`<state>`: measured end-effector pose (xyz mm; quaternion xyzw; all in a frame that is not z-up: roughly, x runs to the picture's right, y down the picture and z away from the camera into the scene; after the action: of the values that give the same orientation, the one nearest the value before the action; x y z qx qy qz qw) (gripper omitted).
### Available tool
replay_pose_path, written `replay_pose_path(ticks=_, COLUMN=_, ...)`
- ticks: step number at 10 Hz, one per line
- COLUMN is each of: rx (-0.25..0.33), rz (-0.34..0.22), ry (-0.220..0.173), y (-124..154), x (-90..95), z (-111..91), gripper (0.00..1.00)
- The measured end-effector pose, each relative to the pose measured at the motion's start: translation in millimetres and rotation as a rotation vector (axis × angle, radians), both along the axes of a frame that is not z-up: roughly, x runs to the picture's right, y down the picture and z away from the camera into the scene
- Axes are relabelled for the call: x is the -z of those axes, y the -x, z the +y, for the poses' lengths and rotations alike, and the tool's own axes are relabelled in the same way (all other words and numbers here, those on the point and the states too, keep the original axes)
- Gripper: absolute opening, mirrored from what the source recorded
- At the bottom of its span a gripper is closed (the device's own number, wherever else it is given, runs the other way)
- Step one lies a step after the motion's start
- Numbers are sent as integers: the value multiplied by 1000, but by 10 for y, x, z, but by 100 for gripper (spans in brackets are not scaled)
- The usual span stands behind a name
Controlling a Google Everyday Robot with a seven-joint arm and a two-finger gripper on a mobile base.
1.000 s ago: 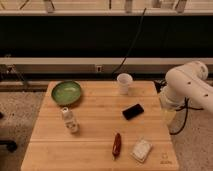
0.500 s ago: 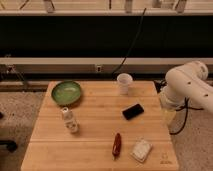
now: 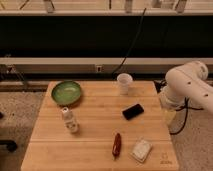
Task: Knock the bottle over
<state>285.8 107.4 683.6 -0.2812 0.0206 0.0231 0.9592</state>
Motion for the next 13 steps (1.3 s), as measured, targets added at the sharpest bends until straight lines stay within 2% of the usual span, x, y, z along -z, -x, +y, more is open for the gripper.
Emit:
replay_pose_path(ticks=2, rx=38, rz=-9, ry=-6, y=131, x=34, z=29, gripper=80)
replay_pose_path(ticks=4, rx=101, rz=-30, ry=-17, y=458, x=73, z=43, gripper=80)
replay_pose_path(ticks=9, rx=205, rz=-58, ry=-40, y=736, x=139, z=113, gripper=80)
replay_pose_path(ticks=13, rx=287, rz=-89, ry=-53, y=1111, x=190, z=148, gripper=80)
